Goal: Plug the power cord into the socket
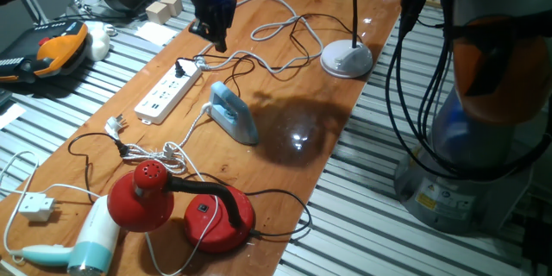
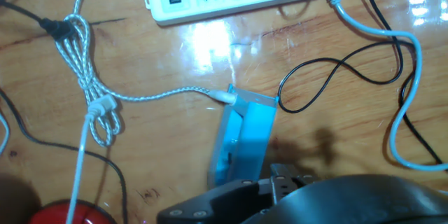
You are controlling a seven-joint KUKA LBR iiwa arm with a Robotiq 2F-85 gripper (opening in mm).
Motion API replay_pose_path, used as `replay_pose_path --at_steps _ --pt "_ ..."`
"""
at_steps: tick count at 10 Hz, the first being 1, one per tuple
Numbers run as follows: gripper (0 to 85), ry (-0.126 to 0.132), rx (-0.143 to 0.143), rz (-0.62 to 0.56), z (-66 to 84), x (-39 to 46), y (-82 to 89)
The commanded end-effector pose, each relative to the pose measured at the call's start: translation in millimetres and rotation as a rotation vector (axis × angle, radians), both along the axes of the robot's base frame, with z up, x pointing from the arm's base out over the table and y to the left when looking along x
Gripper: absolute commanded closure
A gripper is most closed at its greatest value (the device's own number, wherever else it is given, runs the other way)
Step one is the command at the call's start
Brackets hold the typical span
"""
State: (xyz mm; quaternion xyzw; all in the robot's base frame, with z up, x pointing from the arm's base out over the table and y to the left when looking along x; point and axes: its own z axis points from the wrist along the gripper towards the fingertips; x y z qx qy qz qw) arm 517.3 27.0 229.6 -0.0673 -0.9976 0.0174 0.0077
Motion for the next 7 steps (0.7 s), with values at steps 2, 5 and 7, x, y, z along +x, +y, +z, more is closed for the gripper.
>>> replay_pose_path --at_steps 2,5,7 --pt "85.0 -0.009 0.007 -0.038 -3.3 0.2 7.4" --pt "85.0 -0.004 0.007 -0.132 0.0 2.2 18.5" --pt "85.0 0.004 -0.015 -0.177 3.6 3.0 28.6"
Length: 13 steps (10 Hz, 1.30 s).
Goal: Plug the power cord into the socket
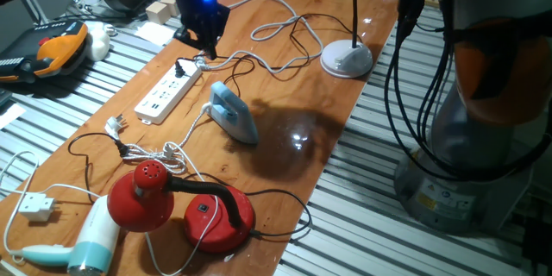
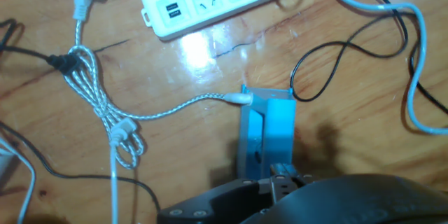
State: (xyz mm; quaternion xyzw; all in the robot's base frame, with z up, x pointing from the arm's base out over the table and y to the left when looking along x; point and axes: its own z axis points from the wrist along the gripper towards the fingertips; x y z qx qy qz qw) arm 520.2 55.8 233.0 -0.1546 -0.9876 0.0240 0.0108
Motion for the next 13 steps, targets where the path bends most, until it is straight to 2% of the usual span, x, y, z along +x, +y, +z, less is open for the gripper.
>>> replay_pose_path --at_steps 1,3,4,7,8,9,10,11,12,13 --pt "85.0 0.001 -0.001 -0.007 0.0 -0.2 1.4" --pt "85.0 -0.001 -0.003 -0.027 -2.4 -0.4 5.6" --pt "85.0 -0.003 0.018 -0.044 -4.8 -1.2 8.7" --pt "85.0 -0.010 0.015 -0.074 -12.4 -4.5 22.6" --pt "85.0 -0.010 0.022 -0.082 -14.2 -5.3 25.3" --pt "85.0 -0.006 0.046 -0.096 -14.7 -5.3 26.0" --pt "85.0 0.000 0.052 -0.099 -15.0 -5.3 27.0" --pt "85.0 0.000 0.053 -0.114 -16.1 -5.9 31.5" --pt "85.0 0.000 0.040 -0.128 -16.6 -6.9 38.4" --pt "85.0 0.002 0.044 -0.134 -17.1 -8.2 41.1"
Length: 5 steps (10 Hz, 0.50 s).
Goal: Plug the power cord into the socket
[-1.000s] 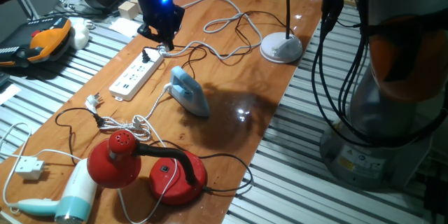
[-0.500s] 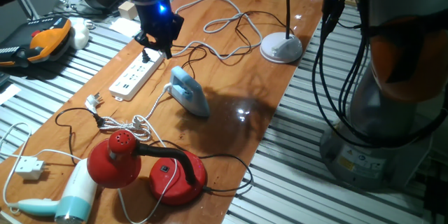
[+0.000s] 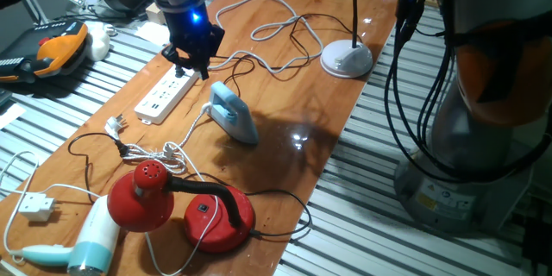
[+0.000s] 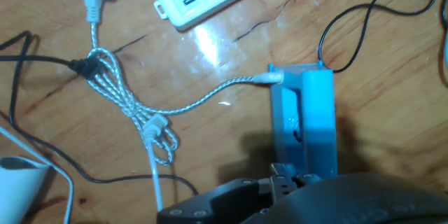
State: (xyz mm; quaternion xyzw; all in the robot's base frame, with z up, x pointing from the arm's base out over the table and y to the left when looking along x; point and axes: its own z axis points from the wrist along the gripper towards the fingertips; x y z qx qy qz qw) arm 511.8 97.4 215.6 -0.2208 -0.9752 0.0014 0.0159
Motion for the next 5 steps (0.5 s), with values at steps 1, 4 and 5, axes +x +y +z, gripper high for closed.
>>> replay_pose_path --at_steps 1,4,5 --pt "85.0 -0.006 -0.001 -0.006 -0.9 -0.4 2.1" --pt "85.0 -0.033 0.001 -0.034 -6.2 0.5 7.3" --pt "85.0 -0.040 0.002 -0.033 -8.2 1.3 7.7"
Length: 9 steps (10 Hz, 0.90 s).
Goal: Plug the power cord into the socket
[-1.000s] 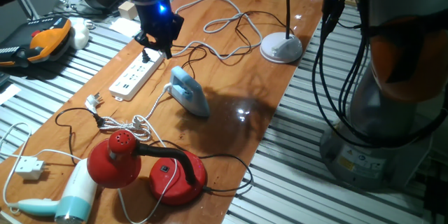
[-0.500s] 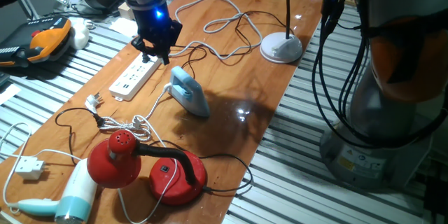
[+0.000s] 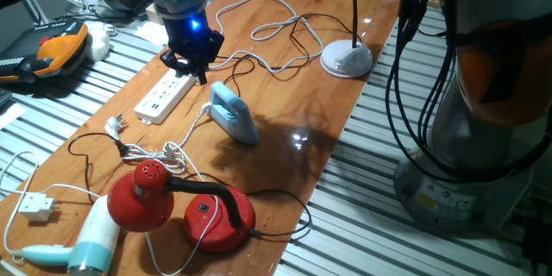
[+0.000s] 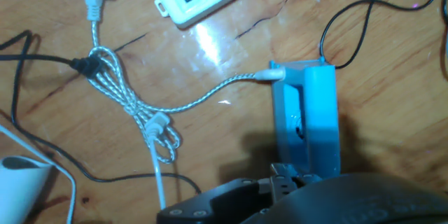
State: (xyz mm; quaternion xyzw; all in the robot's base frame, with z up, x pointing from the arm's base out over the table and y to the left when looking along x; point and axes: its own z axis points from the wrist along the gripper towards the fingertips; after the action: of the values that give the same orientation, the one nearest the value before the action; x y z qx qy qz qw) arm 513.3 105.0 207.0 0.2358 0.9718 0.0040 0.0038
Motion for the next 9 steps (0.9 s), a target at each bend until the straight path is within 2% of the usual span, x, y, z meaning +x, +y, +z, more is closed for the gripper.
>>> replay_pose_path --at_steps 1,3,6,7,9 --pt "85.0 0.000 0.000 0.003 -0.4 0.2 0.0" --pt "85.0 -0.002 0.005 -0.002 -0.4 0.2 0.0" --pt "85.0 0.011 0.008 -0.025 -0.4 0.2 0.0" --pt "85.0 0.006 0.048 -0.054 -0.4 0.2 0.0" --pt "85.0 -0.037 0.044 -0.167 -0.4 0.2 0.0"
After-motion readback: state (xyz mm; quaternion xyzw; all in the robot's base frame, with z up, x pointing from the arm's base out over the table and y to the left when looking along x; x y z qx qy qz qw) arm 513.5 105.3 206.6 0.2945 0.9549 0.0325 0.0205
